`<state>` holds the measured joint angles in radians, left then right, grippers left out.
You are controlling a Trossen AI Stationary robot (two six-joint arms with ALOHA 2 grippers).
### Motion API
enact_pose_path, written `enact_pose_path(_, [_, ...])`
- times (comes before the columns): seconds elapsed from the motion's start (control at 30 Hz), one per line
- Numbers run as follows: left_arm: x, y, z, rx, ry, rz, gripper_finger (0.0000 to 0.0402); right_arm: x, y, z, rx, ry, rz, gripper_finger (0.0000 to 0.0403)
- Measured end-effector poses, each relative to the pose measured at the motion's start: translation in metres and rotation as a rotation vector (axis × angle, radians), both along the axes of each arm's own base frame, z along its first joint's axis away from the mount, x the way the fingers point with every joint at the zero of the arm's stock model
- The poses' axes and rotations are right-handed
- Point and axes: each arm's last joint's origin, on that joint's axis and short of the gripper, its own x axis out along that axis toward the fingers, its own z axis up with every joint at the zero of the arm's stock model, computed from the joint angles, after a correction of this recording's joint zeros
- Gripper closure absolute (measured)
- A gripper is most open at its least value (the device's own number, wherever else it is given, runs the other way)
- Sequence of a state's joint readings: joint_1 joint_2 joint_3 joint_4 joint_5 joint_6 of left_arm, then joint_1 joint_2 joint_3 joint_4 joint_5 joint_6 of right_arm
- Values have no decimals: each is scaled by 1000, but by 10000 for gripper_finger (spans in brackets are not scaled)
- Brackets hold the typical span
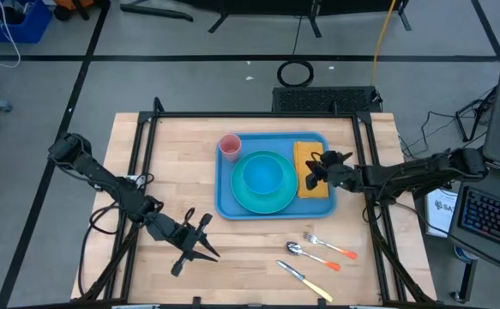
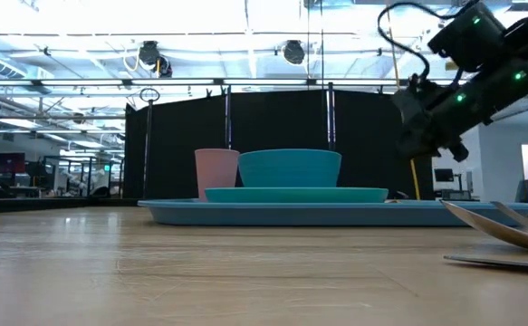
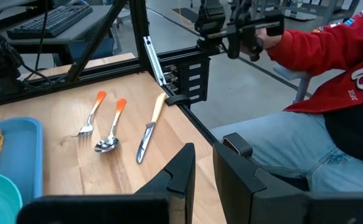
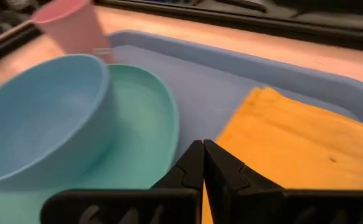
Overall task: Set up tray
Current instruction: Put the yellow knife on top of the yellow napkin
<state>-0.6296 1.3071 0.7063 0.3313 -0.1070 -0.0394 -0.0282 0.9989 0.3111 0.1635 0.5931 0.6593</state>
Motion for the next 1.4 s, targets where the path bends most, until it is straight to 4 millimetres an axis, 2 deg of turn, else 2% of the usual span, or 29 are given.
enact_pose_path(0.17, [0, 0, 0, 0, 0, 1, 339, 3, 5, 5, 7, -30, 104, 402])
enact_pose_path(0.33, [0, 0, 0, -1, 0, 0, 339, 5, 11, 3, 43, -152, 238, 393])
enact_pose_path(0.53, [0, 0, 0, 1, 0, 1, 339, 4, 16, 9, -95, -269, 351, 393])
enact_pose_path(0.8, [0, 2, -3, 31, 16, 45, 339, 9, 34, 29, -117, -445, 613, 402])
enact_pose_path(0.9, [0, 2, -4, 35, 21, 56, 339, 15, 46, 36, -115, -383, 641, 403])
enact_pose_path(1.1, [0, 3, -4, 37, 20, 66, 339, 29, 74, 59, -122, -62, 559, 403])
enact_pose_path(1.27, [0, 3, -3, 37, 18, 76, 339, 36, 96, 72, -16, 72, 574, 403])
enact_pose_path(1.4, [0, 3, -3, 35, 18, 77, 339, 40, 112, 73, 112, 154, 623, 403])
